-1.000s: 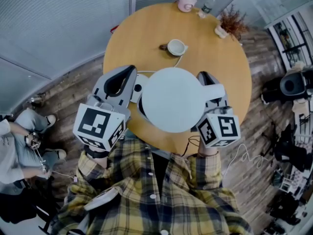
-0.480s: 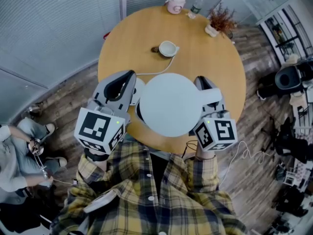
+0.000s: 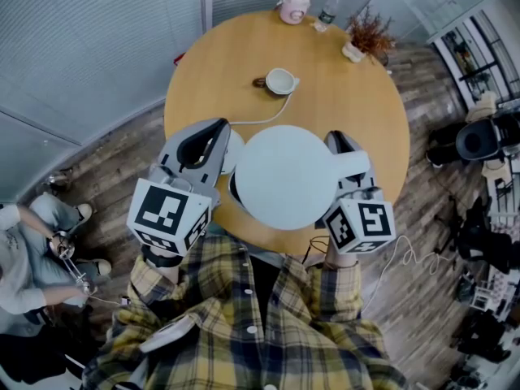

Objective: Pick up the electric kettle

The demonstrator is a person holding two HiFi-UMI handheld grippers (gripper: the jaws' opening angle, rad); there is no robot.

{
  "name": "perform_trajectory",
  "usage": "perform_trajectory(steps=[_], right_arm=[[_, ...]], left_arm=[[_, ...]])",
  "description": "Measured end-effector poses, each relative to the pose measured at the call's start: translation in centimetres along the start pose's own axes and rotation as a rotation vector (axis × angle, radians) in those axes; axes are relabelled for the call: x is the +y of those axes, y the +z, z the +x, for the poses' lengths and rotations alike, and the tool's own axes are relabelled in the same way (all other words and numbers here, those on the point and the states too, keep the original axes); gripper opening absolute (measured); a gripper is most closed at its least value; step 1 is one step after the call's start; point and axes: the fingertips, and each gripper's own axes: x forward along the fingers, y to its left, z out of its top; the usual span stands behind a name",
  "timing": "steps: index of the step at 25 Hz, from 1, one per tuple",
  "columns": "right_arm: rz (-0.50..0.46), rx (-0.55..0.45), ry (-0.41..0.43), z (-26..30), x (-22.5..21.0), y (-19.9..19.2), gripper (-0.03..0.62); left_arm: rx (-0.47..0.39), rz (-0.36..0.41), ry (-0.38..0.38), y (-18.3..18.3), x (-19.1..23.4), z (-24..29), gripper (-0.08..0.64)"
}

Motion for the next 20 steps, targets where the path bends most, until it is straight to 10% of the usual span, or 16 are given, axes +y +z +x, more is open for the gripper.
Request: perform_trajectory(steps=[20], right_arm=[[-0.002, 0.014, -0.023, -0.1, -0.6, -0.2, 0.048]], left_arm=[[0.007, -0.002, -0.020, -0.1, -0.2, 0.4, 0.003]])
